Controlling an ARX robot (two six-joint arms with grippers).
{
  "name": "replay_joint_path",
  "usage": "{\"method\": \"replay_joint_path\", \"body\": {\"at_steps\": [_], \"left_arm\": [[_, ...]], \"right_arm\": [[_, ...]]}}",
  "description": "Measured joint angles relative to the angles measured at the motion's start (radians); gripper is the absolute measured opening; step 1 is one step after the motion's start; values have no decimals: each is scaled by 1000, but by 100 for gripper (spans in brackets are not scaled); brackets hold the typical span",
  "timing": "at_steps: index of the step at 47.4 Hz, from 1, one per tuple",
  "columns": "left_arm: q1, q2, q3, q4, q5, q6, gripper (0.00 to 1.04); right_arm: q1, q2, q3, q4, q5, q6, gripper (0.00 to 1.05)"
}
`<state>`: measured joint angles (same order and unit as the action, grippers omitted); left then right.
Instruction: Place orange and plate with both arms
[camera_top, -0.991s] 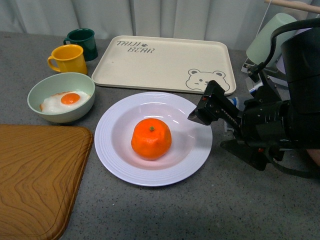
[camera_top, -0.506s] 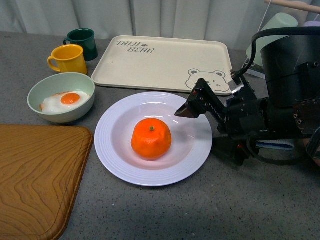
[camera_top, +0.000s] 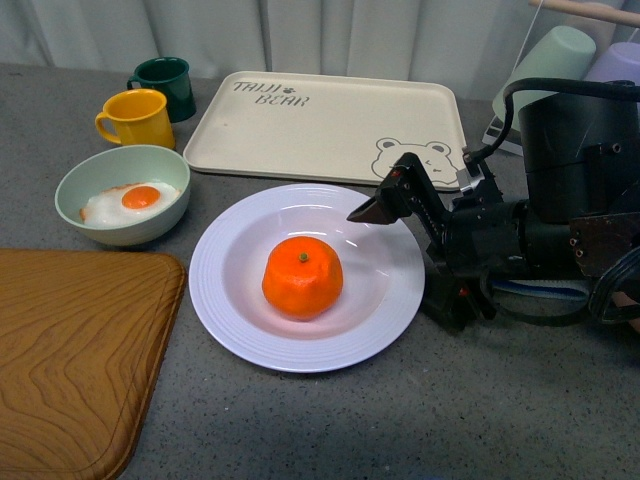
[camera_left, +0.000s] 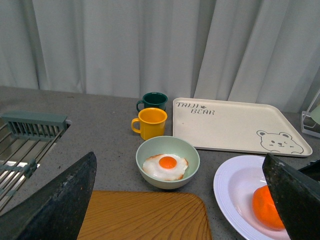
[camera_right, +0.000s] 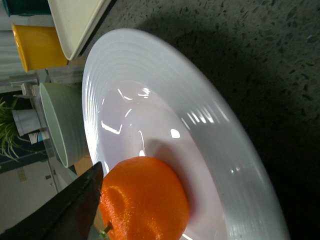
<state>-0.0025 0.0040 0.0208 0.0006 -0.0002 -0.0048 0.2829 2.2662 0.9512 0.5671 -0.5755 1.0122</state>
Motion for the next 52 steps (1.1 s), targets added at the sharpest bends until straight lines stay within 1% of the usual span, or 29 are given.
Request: {"method": "replay_joint_path", "body": {"at_steps": [8,17,21,30,38,47,52], "left_arm": [[0,0,0,0,0,0,98],[0,0,0,0,0,0,98],[0,0,0,0,0,0,98],[0,0,0,0,0,0,98],[0,0,0,0,0,0,98],[0,0,0,0,0,0,98],[0,0,0,0,0,0,98]], "right_arm": [[-3,14,1,-2,18,15,55],[-9,14,-5,-11,14,4,16],[-12,1,-4,-8,-6,0,4],[-12,-9,-14,19,10,-35,3],[-13,-19,-45,105,30,-70,3],[-24,-45,-57,232,35,-49,3],[-25,-48,-20,232,44,-15,3]]}}
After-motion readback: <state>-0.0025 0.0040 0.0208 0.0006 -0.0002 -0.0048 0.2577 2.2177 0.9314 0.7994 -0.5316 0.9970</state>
